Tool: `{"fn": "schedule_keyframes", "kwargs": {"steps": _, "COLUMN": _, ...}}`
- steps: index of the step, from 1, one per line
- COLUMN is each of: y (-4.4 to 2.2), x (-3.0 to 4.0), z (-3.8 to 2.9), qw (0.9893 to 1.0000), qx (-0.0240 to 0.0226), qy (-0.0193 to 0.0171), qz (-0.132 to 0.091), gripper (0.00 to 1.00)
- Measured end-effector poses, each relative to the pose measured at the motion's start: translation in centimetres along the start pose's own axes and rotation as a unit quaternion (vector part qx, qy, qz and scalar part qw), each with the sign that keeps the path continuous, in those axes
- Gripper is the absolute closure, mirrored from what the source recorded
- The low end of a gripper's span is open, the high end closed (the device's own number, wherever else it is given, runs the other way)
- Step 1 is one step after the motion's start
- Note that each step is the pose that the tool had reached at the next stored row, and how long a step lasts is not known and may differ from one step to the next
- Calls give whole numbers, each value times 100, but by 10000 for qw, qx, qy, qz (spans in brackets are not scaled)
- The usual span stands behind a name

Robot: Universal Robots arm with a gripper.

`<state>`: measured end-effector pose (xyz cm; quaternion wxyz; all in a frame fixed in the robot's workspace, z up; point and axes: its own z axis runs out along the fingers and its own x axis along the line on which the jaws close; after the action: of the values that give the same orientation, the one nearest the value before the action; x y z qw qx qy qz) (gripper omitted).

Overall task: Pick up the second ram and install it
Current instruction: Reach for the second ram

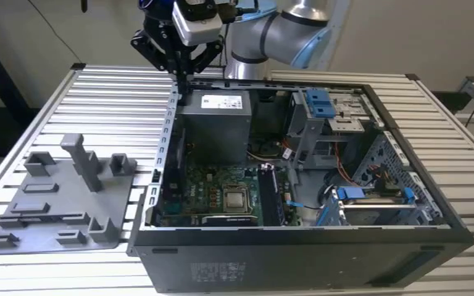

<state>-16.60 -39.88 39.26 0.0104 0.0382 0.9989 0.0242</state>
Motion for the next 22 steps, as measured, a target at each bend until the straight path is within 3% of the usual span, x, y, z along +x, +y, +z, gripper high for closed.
{"fn": "schedule_keyframes", "kwargs": {"steps": 4, "y": -5, "x": 67, "z": -1, "qw": 10000, "qx": -1, "qy": 8, "qz": 3, "gripper": 89}}
{"fn": "schedule_keyframes", "kwargs": {"steps": 7, "y": -9, "x": 118, "z": -2, "qw": 10000, "qx": 2, "qy": 43, "qz": 7, "gripper": 89}}
{"fn": "schedule_keyframes", "kwargs": {"steps": 11, "y": -19, "x": 245, "z": -6, "qw": 10000, "qx": -8, "qy": 59, "qz": 10, "gripper": 89}}
{"fn": "schedule_keyframes", "kwargs": {"steps": 22, "y": -46, "x": 607, "z": -14, "qw": 10000, "qx": -28, "qy": 60, "qz": 16, "gripper": 89}}
